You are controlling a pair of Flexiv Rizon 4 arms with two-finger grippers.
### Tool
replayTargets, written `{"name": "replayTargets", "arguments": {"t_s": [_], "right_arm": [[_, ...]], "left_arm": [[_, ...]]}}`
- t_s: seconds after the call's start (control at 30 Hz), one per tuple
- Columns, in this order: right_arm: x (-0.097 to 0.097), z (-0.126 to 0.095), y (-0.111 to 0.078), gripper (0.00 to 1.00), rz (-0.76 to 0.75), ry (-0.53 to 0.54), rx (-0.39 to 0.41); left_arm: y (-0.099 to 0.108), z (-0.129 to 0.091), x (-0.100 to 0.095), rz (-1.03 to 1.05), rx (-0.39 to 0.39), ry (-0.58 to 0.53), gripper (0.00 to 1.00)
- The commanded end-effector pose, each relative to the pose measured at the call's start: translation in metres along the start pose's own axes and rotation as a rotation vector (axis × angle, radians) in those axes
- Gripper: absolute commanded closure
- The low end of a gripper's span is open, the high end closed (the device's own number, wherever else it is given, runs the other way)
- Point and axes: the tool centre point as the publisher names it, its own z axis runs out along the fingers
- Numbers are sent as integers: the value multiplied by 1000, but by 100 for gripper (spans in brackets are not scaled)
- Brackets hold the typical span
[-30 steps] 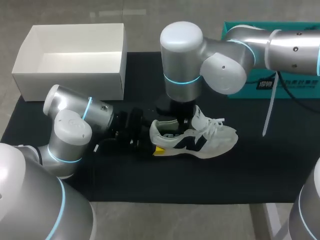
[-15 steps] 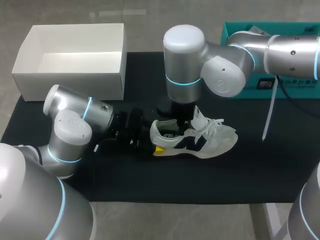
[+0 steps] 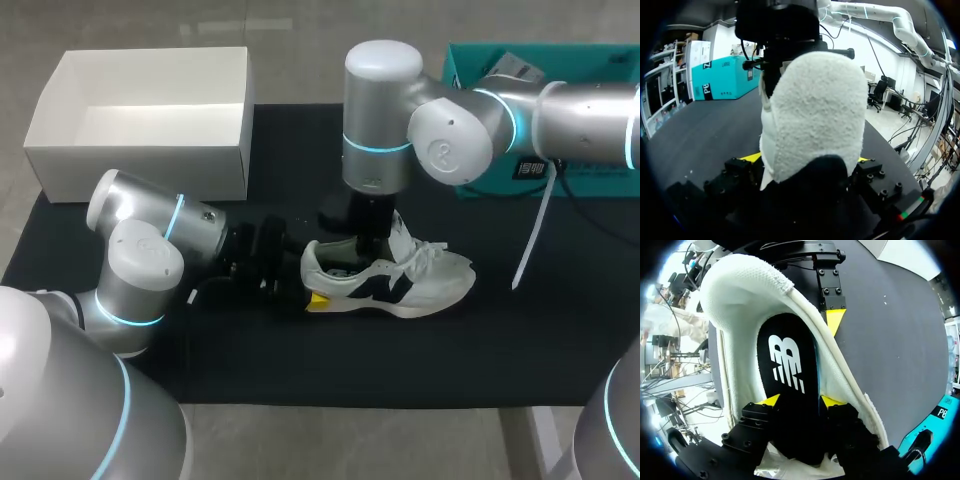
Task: Take the shoe out of the shoebox, open the shoe tongue, remove and reinsert the insole, then place the shoe into the shoebox
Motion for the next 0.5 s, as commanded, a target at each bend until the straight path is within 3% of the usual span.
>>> {"name": "replayTargets", "arguments": {"t_s": [0.03, 0.1, 0.17, 0.2, 0.5], "right_arm": [[3, 37, 6, 56, 10, 47, 9], [3, 43, 6, 67, 24, 57, 3], [1, 48, 7, 97, 40, 65, -2], [0, 50, 7, 100, 41, 67, -2], [2, 46, 5, 100, 89, 56, -40]], "left_arm": [[3, -1, -1, 0, -3, 0, 100], [3, -1, -1, 0, -3, 0, 100], [3, -1, -1, 0, -3, 0, 100], [3, -1, -1, 0, -3, 0, 100], [3, -1, -1, 0, -3, 0, 100]]}}
